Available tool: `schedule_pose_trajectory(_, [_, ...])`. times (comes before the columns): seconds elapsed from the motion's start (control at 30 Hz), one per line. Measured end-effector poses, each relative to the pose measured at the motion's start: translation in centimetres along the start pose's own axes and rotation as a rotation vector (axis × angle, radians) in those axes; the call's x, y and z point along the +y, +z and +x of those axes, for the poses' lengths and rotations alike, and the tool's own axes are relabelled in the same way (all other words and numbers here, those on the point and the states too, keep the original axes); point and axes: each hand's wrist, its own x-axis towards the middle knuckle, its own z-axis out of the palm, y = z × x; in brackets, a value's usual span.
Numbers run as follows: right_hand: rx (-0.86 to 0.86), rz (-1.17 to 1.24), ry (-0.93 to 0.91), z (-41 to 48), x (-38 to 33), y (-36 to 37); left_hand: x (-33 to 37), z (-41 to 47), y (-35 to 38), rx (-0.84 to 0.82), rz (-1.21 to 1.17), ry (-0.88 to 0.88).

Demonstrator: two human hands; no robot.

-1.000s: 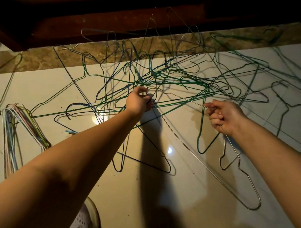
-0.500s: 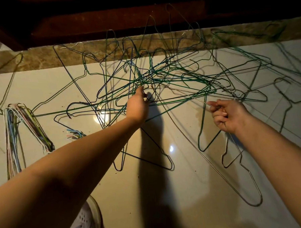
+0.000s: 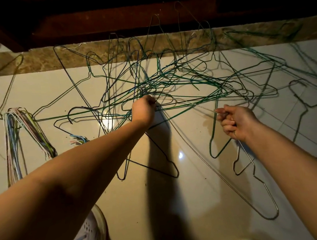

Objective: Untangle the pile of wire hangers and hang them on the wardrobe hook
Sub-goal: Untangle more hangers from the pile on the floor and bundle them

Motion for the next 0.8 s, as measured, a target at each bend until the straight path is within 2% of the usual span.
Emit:
schedule_pose_trajectory(0.3, [0.077,-0.16,-0.184,0.1,0.0,-2.6,0.3,-0.2,-0.1,0.018,-0.067,-0.031])
schedule_pose_trajectory(0.5, [0.105,-0.149,-0.148,0.1,0.6,-5.1,0.1,0.1,-0.1,0.016,-0.105,-0.04])
schedule_pose_trajectory(0.63, [0.063,-0.116,-0.092,-1.0,-0.4,-6.8,1.0,-0.2,0.1,0.005,0.046,0.006])
schedule_pose_trajectory(0.73, [0.066,-0.085,-0.153,-2.1,-2.1,-7.2,2.1,-1.3,0.3,0.002,0.161,0.048])
schedule_pose_trajectory(0.8, [0.06,-0.152,-0.198,-2.9,-3.3,-6.6,2.9,-2.2,0.5,-0.01,0.215,0.047])
